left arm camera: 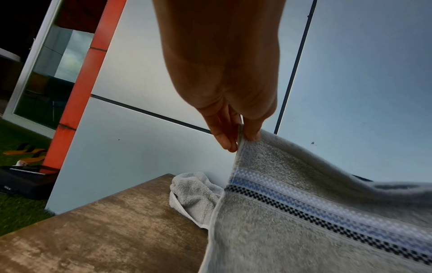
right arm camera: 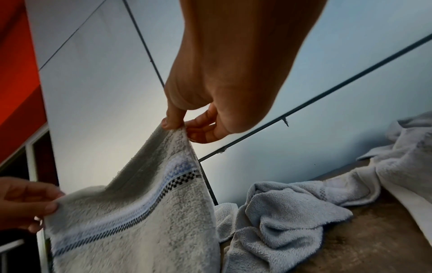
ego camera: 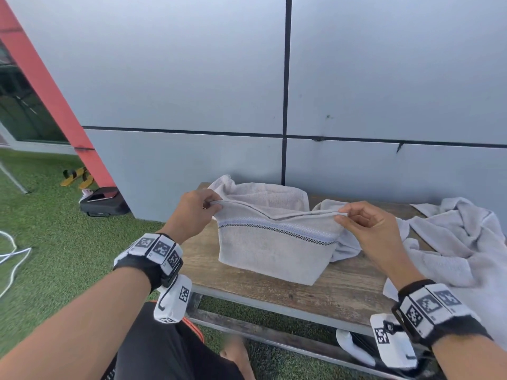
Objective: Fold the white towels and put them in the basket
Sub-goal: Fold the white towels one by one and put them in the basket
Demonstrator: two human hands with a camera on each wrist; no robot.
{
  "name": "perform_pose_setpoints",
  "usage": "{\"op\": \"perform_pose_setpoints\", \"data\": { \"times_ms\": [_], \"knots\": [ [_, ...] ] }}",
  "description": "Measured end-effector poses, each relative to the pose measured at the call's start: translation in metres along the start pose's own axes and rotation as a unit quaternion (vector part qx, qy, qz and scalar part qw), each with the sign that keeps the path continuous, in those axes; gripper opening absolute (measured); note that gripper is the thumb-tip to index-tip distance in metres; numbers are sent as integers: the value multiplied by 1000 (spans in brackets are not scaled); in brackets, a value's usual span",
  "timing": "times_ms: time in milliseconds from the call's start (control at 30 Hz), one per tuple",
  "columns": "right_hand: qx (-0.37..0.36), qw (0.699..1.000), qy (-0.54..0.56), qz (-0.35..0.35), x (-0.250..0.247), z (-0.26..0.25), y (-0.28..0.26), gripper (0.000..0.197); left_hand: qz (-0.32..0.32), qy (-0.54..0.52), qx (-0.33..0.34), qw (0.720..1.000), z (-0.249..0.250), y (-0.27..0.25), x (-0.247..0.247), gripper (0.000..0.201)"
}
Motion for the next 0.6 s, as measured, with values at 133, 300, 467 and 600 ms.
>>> {"op": "perform_pose_setpoints", "data": {
  "times_ms": [133, 300, 467, 600],
  "knots": [
    [-6, 997, -63, -34, 4, 2, 3, 15, -7, 4, 2, 1000, 4, 2, 2, 5],
    [5, 992, -121, -43, 1, 16, 5, 29, -12, 10, -7, 1000, 2, 5, 4, 5],
    [41, 992, -112, -50, -3, 16, -1, 19, -15, 12, -14, 1000, -3, 6, 9, 6],
    [45, 992, -106, -48, -5, 17, -2, 19, -19, 16, -15, 1000, -4, 7, 12, 6]
  ]
}}
Point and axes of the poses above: each hand's wrist, its own y-axis towards the middle knuckle, its own x-axis out of the palm, z = x × y, the point moved 2 cm from there along y, towards the middle knuckle, and after that the axes turned 6 degrees about -y, right-handed, at the moved point
